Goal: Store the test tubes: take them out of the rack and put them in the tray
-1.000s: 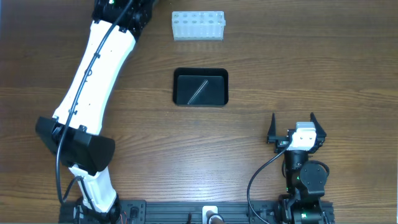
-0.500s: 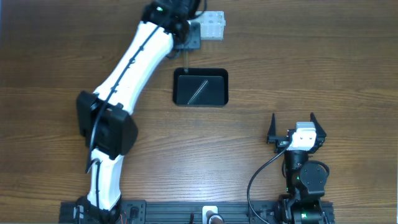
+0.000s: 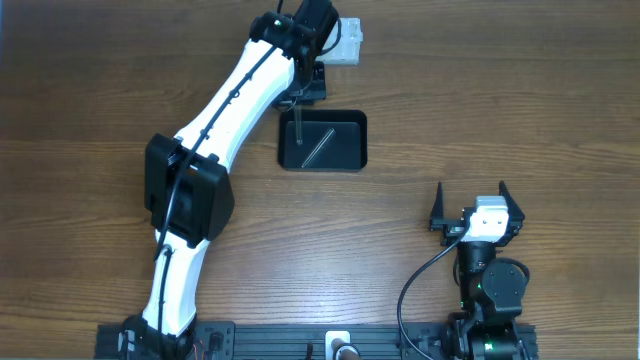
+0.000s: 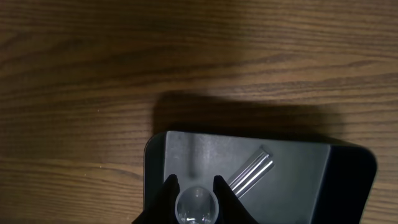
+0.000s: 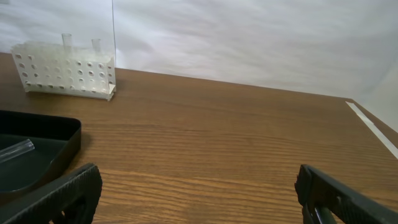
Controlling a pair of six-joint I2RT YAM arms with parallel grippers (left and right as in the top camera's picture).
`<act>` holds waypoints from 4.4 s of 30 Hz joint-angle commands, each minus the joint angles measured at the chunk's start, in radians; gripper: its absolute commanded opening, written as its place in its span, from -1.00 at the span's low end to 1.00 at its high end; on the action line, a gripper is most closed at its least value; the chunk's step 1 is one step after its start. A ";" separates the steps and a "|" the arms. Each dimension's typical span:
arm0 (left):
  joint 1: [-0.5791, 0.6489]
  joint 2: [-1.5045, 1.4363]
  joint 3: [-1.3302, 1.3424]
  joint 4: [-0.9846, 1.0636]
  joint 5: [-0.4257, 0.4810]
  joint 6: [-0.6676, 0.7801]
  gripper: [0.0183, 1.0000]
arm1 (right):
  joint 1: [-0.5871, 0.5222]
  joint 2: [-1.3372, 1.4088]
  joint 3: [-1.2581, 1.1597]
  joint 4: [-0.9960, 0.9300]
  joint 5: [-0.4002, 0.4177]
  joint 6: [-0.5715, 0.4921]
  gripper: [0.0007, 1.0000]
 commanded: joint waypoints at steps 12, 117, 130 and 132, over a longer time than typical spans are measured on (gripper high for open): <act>-0.003 0.091 -0.003 -0.035 -0.005 -0.003 -0.76 | -0.007 -0.003 -0.005 -0.004 0.009 -0.005 0.98; 0.514 -2.267 -2.059 1.209 0.188 0.626 0.97 | -0.007 -0.003 -0.005 -0.004 0.009 -0.005 0.99; 0.490 -2.280 -2.150 1.265 0.229 0.625 0.98 | -0.007 -0.003 -0.005 -0.004 0.009 -0.005 0.98; 0.490 -2.280 -2.150 1.223 0.228 0.625 1.00 | -0.007 -0.003 -0.005 -0.004 0.009 -0.005 0.99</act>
